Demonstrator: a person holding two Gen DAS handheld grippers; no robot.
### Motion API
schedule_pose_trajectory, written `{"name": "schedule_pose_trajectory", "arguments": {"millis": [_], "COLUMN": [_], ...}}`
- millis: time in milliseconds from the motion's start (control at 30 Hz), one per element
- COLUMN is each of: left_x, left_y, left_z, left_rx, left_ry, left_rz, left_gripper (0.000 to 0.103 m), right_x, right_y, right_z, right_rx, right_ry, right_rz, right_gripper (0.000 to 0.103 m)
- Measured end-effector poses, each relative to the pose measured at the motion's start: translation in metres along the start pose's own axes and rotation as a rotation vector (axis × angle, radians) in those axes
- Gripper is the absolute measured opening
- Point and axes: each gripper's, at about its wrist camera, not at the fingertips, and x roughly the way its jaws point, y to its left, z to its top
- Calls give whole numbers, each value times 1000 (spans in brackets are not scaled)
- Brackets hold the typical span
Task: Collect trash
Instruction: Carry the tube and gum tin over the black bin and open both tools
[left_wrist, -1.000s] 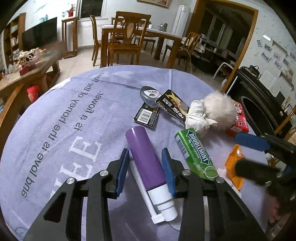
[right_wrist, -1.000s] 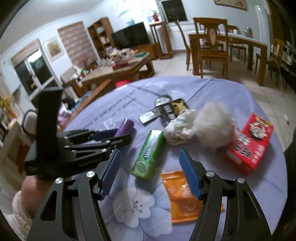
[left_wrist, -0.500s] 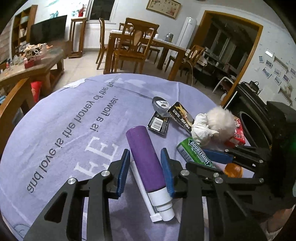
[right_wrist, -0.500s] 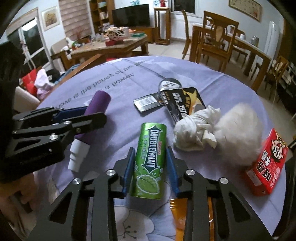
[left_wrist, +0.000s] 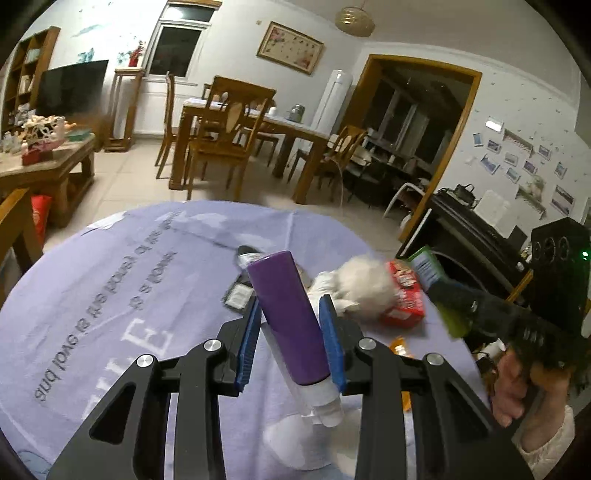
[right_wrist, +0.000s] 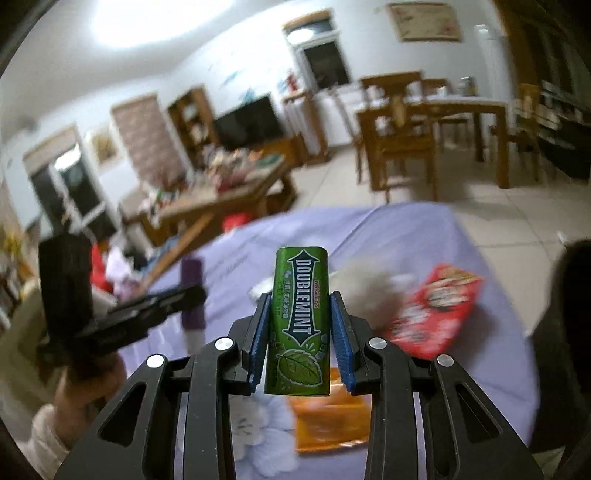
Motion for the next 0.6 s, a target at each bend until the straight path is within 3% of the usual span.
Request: {"name": "schedule_pose_trajectory", "arguments": {"millis": [233, 600], "left_x": [10, 82], "left_y": [-66, -192], "left_z": [24, 36], "left_rx": [79, 192], "left_ry": [-15, 30], "left_rz": [-103, -273], "left_gripper": [32, 32], "right_x": [-74, -148], "right_y": [-84, -197], "right_z": [12, -5], "right_rx": [151, 295], "right_ry": [-193, -337], "right_rz": [-140, -395], "right_gripper": [32, 32]}}
